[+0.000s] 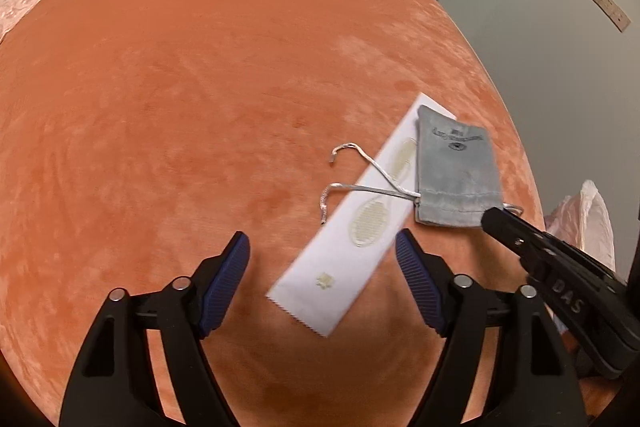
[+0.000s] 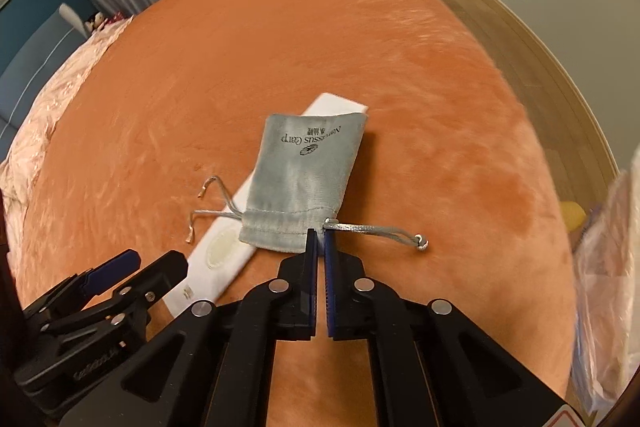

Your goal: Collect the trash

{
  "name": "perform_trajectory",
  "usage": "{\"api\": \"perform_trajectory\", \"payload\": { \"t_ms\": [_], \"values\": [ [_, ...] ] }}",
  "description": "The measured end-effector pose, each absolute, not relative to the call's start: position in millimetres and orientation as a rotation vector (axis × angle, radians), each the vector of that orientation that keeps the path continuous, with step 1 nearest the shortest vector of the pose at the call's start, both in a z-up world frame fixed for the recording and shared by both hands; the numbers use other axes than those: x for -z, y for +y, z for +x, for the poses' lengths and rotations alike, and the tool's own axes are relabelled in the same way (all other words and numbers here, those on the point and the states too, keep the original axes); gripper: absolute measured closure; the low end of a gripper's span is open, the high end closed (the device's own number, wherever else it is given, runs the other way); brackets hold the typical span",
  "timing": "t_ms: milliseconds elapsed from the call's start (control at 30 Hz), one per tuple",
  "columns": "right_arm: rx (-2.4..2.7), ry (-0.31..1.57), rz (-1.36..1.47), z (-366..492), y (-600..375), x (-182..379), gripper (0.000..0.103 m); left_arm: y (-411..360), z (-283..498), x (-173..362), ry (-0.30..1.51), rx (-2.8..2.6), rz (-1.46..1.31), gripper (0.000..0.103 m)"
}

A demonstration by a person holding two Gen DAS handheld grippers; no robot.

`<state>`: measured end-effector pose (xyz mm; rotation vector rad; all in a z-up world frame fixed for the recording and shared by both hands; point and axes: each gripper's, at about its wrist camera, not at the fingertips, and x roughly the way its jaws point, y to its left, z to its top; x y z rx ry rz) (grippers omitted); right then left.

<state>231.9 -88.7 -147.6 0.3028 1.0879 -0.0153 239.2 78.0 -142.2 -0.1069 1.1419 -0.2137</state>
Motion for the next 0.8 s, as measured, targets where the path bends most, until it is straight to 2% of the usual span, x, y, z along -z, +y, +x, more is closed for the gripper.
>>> {"api": "perform_trajectory", "payload": {
  "t_ms": [300, 333, 367, 433, 800],
  "values": [
    [0.061, 1.070, 0.356, 201.2, -117.8, 138.3, 0.100, 45.8, 242.7, 165.9, 1.171, 0.229, -0.026, 0.030],
    [0.064, 1.068, 0.354, 199.0, -118.8, 137.6, 0.100, 44.9, 242.7, 166.2, 1.169, 0.224, -0.021, 0.033],
    [0.067, 1.066, 0.354, 196.9, -119.8, 136.8, 0.100, 43.4, 242.8, 166.3, 1.166, 0.217, -0.016, 0.040],
    [0.071, 1.064, 0.368, 191.6, -125.5, 136.2, 0.100, 40.0, 242.6, 165.9, 1.170, 0.222, -0.012, 0.048],
    [0.069, 1.040, 0.409, 162.9, -144.0, 127.5, 0.100, 8.4, 221.7, 154.0, 1.196, 0.270, 0.010, 0.062]
  ]
}}
